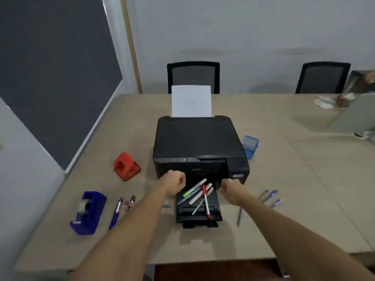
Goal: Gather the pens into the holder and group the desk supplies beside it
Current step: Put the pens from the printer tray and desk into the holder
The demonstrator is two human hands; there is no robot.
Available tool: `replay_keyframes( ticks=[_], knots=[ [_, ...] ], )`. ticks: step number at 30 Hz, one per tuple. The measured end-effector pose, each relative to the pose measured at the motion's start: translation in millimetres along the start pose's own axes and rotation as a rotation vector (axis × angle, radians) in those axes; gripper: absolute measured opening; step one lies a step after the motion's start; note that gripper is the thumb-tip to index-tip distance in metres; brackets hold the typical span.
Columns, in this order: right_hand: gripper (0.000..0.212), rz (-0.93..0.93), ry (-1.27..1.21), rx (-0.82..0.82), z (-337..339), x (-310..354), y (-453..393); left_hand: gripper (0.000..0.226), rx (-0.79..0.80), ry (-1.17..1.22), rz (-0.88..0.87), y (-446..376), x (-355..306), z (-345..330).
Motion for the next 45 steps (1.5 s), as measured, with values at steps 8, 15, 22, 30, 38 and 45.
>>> replay_keyframes(
  ticks=[8, 15, 22, 30, 38, 45],
  knots=[
    [0.032, -0.083, -0.05, 0.183, -90, -2, -14, 0.011, 0.168, -0.005, 0.106, -14, 7, -85],
    [0.025, -0.065, -0.112, 0.227, -98, -13, -26, 0.017, 0.124, -0.128, 0.119, -21, -12, -104],
    [0.035, -0.036, -0.247, 0.111, -74, -55, -18, 0.033, 0.063, -0.329, 0.183, -21, -29, -124],
    [0.033, 0.024, -0.246, 0.093, -65, -57, -12, 0.031, 0.044, -0.489, 0.109, -15, -40, -137],
    [0.031, 0.14, -0.303, -0.069, -14, -26, 1, 0.029, 0.142, -0.382, -0.018, -3, -43, -143],
    [0.021, 0.124, -0.718, -0.501, 105, -60, 15, 0.018, 0.269, 0.141, -0.177, 8, -75, -57]
  ],
)
Point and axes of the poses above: each hand's wrist, its own y-axis away from the middle knuckle, its own z-axis out of the back of the hand, x = y × z, the point moved 9 cm from there along -y, towards the middle knuckle, and after that the axes turned 9 degrees about z, right-handed, at the moved point
